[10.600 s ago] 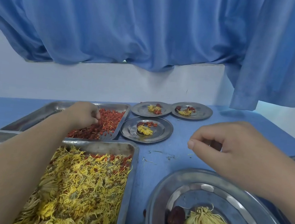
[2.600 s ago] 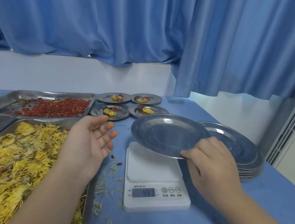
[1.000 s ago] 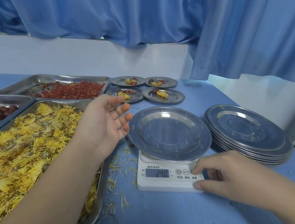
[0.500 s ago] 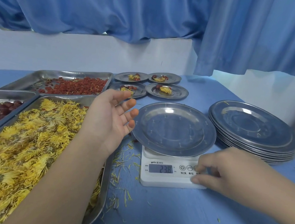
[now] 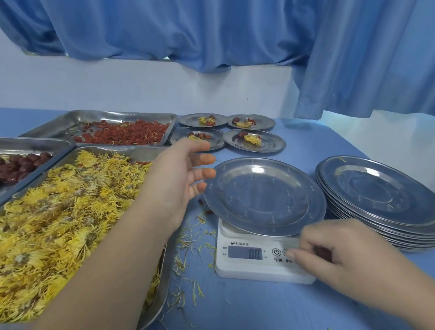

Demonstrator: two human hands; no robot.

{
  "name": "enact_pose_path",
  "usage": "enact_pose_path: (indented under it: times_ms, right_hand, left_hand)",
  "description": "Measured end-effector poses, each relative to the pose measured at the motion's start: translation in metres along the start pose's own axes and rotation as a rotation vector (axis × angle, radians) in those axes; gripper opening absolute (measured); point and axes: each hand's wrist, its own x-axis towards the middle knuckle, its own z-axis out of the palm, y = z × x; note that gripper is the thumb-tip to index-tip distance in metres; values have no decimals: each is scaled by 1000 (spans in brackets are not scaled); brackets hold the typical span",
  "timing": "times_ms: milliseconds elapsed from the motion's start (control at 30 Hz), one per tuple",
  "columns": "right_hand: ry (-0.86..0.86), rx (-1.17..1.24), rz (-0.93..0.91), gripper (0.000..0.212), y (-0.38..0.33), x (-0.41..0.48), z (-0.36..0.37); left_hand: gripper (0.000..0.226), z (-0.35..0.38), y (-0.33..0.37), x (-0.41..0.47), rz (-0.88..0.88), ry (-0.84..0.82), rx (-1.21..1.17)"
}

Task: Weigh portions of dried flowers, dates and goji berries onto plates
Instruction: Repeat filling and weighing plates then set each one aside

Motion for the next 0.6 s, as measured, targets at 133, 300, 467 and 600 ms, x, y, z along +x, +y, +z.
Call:
enact_pose_path:
  times_ms: [133,300,467,600]
  right_hand:
    - [111,-43,-68,51,-4,1,4]
    - [138,-126,-154,49,-9,5,14]
    - [156,-209,-194,49,-18,13,14]
    - [240,-124,-201,49,-31,17,8]
  left_hand:
    - [18,-23,16,1,69,-174,327]
    - [27,-72,49,-10,96,-228,101]
    - [24,-102,70,-17,124,-74,565]
    - [18,-120,81,-24,129,-124,1078]
